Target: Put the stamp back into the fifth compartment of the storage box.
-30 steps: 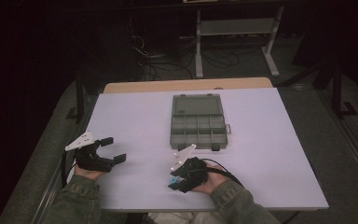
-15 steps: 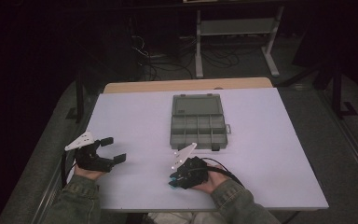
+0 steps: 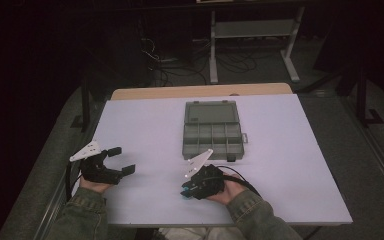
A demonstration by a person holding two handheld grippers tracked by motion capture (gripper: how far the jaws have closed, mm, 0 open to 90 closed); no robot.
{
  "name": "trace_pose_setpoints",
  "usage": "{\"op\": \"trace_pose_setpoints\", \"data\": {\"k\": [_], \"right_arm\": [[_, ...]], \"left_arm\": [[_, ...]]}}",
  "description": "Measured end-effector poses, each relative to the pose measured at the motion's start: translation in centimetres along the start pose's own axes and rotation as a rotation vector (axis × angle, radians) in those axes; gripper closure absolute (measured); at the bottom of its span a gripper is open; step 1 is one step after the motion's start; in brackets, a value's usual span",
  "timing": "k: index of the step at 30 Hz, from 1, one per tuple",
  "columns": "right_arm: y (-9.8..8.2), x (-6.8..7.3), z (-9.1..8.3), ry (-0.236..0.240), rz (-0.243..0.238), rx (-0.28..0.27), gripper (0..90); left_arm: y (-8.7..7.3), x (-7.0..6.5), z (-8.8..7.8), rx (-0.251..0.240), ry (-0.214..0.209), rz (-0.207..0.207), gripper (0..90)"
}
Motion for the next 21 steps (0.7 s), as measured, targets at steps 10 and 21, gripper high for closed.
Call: {"op": "trace_pose_setpoints", "data": {"k": [10, 21], "right_arm": [[0.6, -0.4, -0.8, -0.013, 0.002, -0.014, 71.2], [1.0, -0.7, -1.6, -0.028, -0.001, -0.021, 71.2]], "left_arm": [[0.0, 0.0, 0.0, 0.0, -0.001, 0.0, 0.0], [0.0, 0.0, 0.0, 0.001, 0.0, 0.0, 0.0]]}}
Point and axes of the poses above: each handheld gripper's, and its own axes: z roughly forward along the jaws, y roughly out of its top, x roughly to its left, the point moved 2 cm from there along z, roughly forward along the jaws, and after that the axes turned 5 degrees about -x, right-handed, at the moved point
